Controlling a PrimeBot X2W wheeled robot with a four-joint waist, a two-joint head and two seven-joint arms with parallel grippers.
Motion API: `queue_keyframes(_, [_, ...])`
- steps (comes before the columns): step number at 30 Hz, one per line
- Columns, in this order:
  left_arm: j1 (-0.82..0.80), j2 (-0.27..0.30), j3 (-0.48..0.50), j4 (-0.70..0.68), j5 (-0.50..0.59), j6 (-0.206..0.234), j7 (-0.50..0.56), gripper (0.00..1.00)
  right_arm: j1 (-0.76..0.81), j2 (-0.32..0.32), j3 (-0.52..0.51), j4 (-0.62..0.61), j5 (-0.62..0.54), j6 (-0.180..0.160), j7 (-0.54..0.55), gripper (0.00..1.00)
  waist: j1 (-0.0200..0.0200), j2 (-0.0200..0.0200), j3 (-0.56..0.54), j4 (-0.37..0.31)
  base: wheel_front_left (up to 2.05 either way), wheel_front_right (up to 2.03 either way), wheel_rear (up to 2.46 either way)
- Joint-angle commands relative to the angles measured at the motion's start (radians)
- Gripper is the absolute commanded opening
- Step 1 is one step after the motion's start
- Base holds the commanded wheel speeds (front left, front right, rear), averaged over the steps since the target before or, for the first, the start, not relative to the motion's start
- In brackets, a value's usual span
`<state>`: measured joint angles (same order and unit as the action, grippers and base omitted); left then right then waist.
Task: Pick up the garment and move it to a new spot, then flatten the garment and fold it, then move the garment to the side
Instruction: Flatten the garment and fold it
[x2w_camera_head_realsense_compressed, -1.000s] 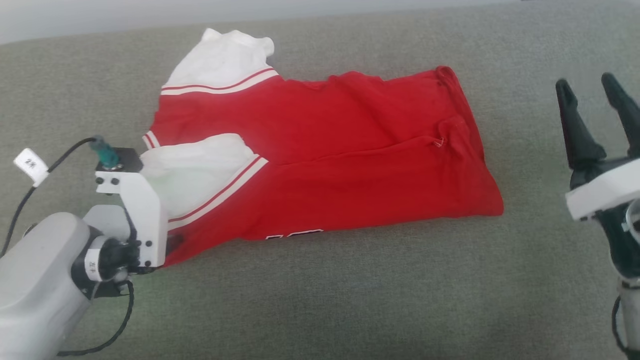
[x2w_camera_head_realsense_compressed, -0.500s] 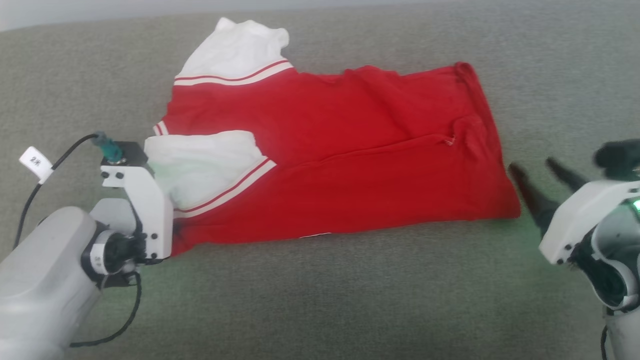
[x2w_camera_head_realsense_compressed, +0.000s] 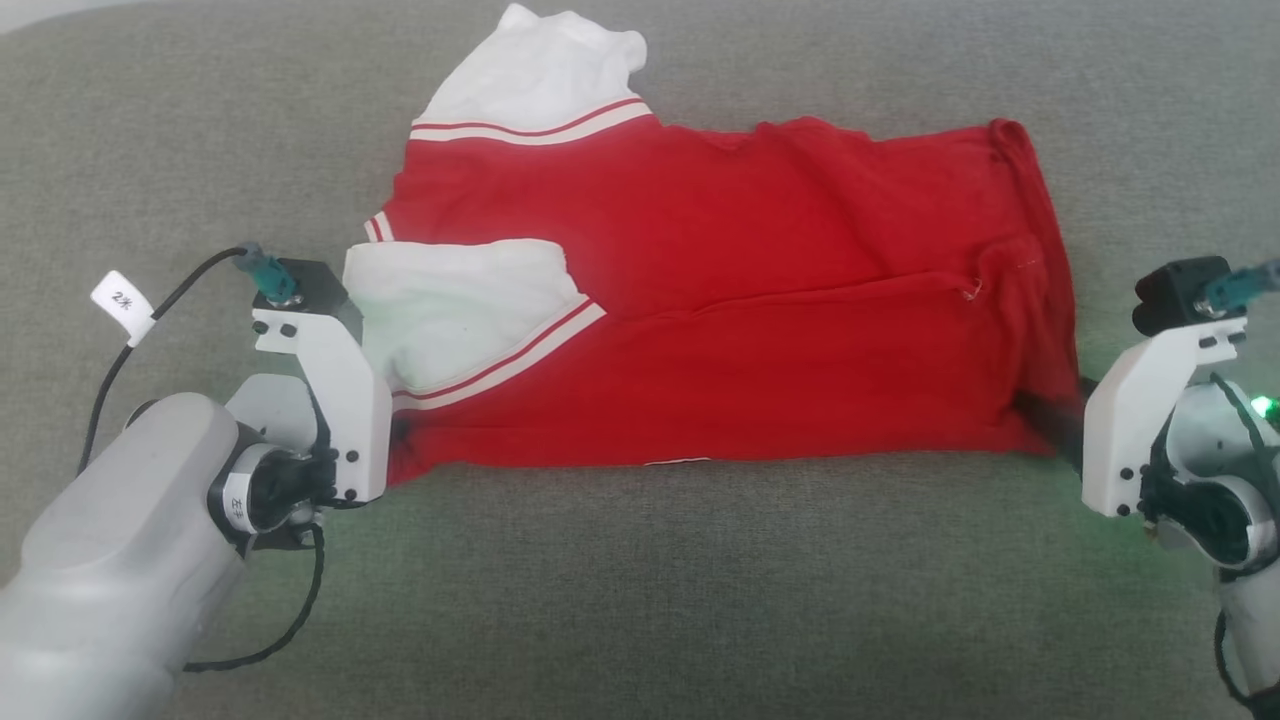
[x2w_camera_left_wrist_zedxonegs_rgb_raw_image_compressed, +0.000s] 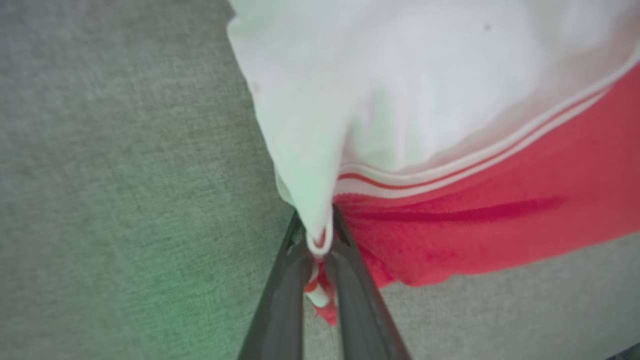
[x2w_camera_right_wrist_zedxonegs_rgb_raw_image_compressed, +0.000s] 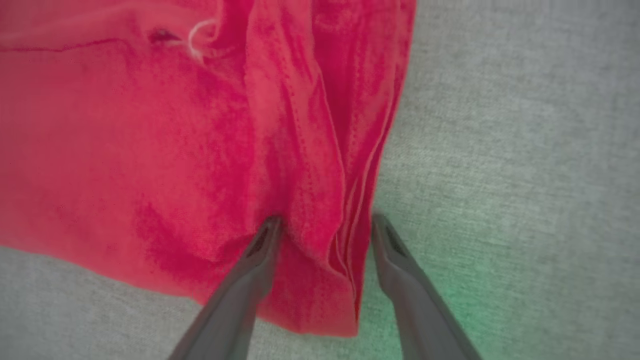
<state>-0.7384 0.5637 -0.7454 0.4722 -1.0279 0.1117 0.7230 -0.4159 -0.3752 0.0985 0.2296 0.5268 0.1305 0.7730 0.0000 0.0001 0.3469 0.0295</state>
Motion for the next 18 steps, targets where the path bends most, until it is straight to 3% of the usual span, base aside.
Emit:
queue_keyframes(1, [0.063,-0.054,-0.052,0.042,0.013,-0.007,0.005,0.0,0.013,0.012,0.03,0.024,0.001,0.0,0.025,0.0,0.0,-0.0001,0.003,0.004,0.0,0.0,0.0])
queue_keyframes(10, [0.045,-0.033,-0.035,0.066,0.005,-0.017,-0.008,0.0,-0.011,-0.022,0.018,0.01,0.013,0.0,0.043,0.0,0.0,-0.0001,-0.016,0.017,0.0,0.0,0.0])
queue_keyframes(18, [0.072,0.054,-0.028,-0.059,0.01,0.027,0.032,0.0,0.039,-0.082,0.003,-0.086,0.044,0.0,0.106,0.0,0.0,-0.0001,-0.052,0.02,0.0,0.0,0.0])
